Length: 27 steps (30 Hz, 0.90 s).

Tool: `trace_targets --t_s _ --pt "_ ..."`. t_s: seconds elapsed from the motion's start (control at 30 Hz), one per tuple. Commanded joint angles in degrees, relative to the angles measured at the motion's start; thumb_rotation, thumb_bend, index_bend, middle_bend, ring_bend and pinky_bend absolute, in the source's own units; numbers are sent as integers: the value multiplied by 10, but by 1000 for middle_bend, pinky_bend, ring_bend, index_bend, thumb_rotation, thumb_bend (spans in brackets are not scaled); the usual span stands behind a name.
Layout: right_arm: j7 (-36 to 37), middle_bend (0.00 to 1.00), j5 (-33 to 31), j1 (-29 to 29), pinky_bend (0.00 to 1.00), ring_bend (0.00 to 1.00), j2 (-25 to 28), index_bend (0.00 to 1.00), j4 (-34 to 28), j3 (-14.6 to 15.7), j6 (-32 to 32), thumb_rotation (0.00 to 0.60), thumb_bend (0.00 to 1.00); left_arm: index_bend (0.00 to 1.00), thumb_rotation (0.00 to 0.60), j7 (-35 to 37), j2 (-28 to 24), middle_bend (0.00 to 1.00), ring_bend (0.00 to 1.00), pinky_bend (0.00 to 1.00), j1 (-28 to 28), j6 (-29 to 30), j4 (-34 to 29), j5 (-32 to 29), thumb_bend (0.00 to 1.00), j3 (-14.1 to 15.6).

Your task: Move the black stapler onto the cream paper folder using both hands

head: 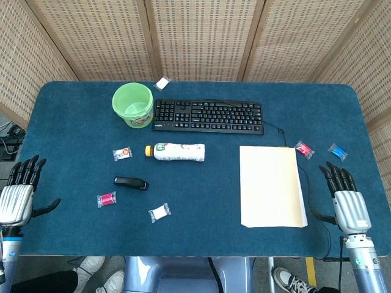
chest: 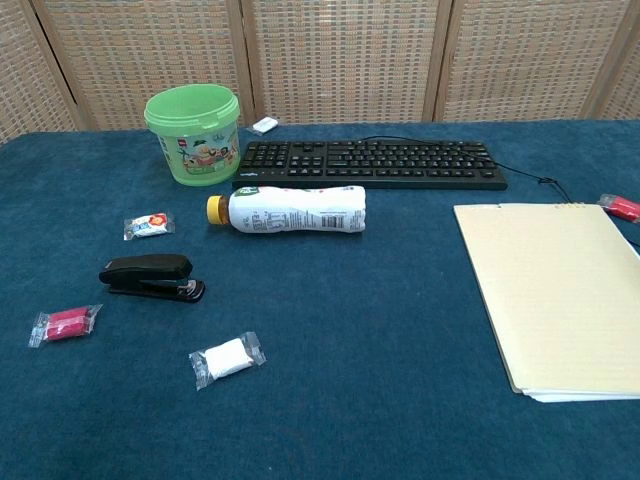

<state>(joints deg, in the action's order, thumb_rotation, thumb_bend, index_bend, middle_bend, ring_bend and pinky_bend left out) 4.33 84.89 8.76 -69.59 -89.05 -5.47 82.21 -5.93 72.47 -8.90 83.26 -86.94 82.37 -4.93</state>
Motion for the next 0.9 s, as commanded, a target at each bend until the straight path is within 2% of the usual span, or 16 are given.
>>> trace_targets --t_s 0.03,0.9 --pt "0 0 1 0 53 0 0 72 -1 0 1 600 66 0 600 0 0 0 0 0 1 2 -1 1 201 0" --pt "9 0 -4 -1 53 0 4 86 -1 0 -4 600 66 0 600 -11 -4 0 0 0 -5 -11 -7 -3 202 2"
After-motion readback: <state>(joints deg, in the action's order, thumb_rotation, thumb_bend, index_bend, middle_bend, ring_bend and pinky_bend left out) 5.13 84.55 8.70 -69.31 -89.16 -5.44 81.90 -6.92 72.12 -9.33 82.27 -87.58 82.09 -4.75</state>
